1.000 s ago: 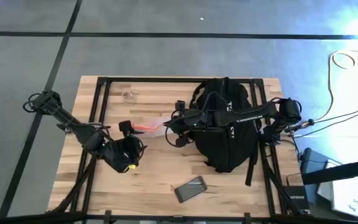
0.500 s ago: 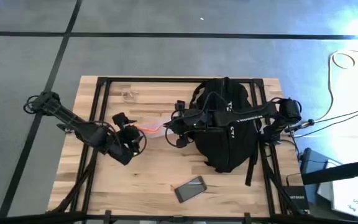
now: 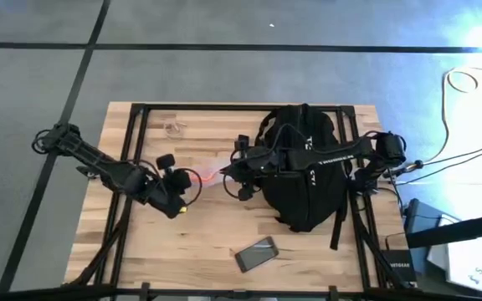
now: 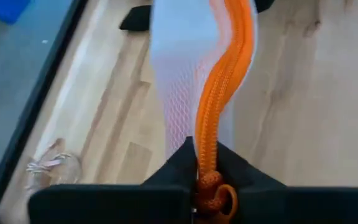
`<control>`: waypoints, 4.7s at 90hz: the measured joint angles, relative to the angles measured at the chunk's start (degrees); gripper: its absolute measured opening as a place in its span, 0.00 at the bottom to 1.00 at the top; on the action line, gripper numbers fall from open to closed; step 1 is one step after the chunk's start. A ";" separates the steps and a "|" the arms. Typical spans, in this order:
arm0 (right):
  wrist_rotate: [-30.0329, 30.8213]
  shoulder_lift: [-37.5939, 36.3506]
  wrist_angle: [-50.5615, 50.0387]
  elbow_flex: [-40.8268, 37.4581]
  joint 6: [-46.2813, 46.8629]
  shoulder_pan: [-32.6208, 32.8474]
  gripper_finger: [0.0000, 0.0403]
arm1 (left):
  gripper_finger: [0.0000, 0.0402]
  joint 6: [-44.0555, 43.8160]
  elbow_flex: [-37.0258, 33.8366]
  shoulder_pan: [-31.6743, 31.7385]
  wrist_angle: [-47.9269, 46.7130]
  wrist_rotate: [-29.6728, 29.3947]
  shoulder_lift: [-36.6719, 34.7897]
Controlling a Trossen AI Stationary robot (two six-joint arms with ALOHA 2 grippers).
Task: Unpack backpack
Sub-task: Put the transparent white zip bag into the black backpack
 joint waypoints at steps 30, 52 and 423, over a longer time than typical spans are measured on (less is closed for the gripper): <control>0.53 -0.41 0.77 0.16 0.02 0.02 0.00 | 0.00 0.93 12.86 -2.19 -8.64 -2.64 -0.07; -1.53 -0.85 1.17 0.24 0.02 0.02 0.00 | 0.00 2.48 20.82 -2.26 -13.52 -11.78 -0.07; 1.26 -32.61 -57.37 -26.40 33.18 -18.14 0.52 | 0.00 -5.40 -0.87 -2.85 2.27 8.06 5.05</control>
